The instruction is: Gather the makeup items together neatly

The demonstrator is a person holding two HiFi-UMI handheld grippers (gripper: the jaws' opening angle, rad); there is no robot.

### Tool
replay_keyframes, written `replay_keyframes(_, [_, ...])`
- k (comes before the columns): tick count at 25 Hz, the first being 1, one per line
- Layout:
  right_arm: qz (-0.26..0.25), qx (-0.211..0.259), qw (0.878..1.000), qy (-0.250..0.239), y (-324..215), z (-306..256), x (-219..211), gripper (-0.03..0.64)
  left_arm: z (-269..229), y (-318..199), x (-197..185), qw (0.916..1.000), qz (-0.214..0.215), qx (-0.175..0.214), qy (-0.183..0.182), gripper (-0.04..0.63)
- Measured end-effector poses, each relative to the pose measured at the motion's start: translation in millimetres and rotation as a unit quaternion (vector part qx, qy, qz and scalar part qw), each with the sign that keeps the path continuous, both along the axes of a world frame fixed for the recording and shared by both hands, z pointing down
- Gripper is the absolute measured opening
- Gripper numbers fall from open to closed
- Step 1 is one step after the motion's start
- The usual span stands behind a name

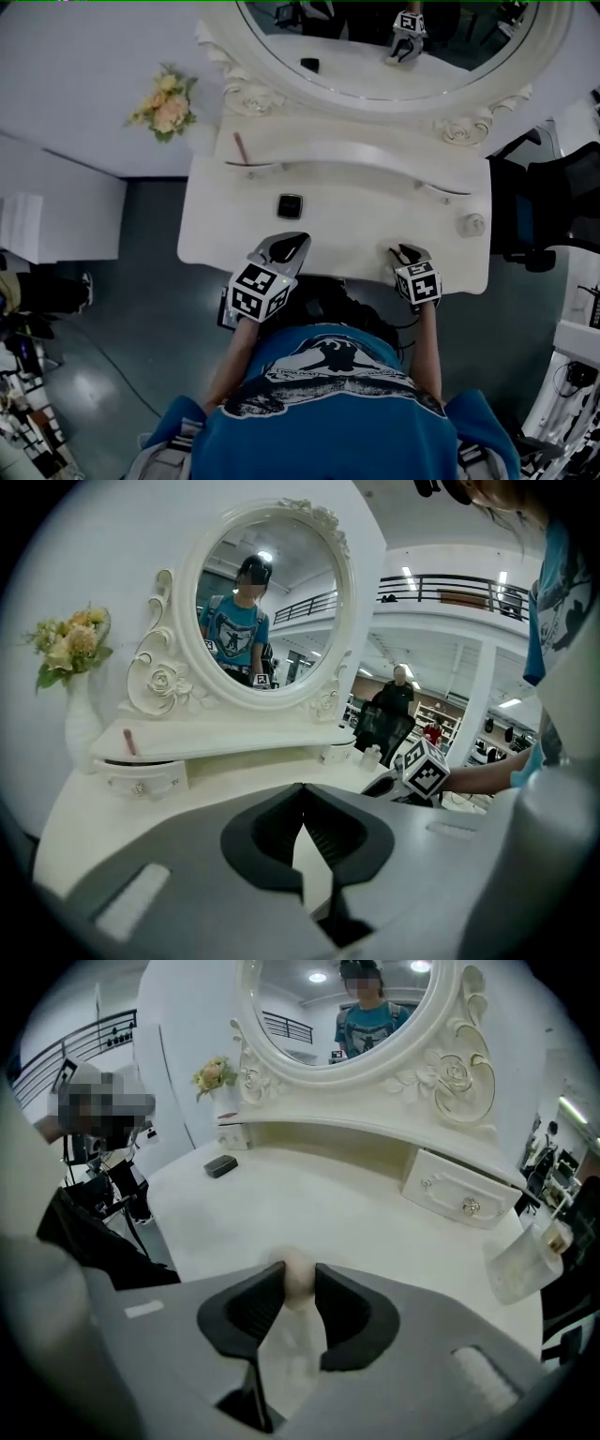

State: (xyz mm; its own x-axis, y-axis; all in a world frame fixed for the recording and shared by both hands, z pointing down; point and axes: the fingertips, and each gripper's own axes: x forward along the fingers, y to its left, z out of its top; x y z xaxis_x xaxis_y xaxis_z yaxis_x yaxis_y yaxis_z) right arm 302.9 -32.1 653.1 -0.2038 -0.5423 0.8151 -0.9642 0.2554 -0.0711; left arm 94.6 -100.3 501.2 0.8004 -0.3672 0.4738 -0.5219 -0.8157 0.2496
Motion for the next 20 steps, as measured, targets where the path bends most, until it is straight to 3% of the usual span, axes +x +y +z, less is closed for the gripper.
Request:
replay_keyframes(3, [0.01, -0.006, 1.0, -0.002, -3.8, -5.7, -2.6, 0.106, -0.9, -3.1, -7.2, 0.9999, -0.012, 0.002, 0.002, 0.011])
replay_keyframes(11, [0.019, 0.032, 0.999, -0.032, -38.5, -30.5, -29.4, 0.106, -2.8, -13.8, -33.9, 0.9997, -0.024, 0.006, 0.005, 0.011])
replay_keyframes(20, [-0.005, 0.058, 0.997, -0.054, -102.0, -54.4, -104.0, 0.106, -7.5, -39.3, -87.9, 0.9989, -0.044, 0.012, 0.009, 0.011])
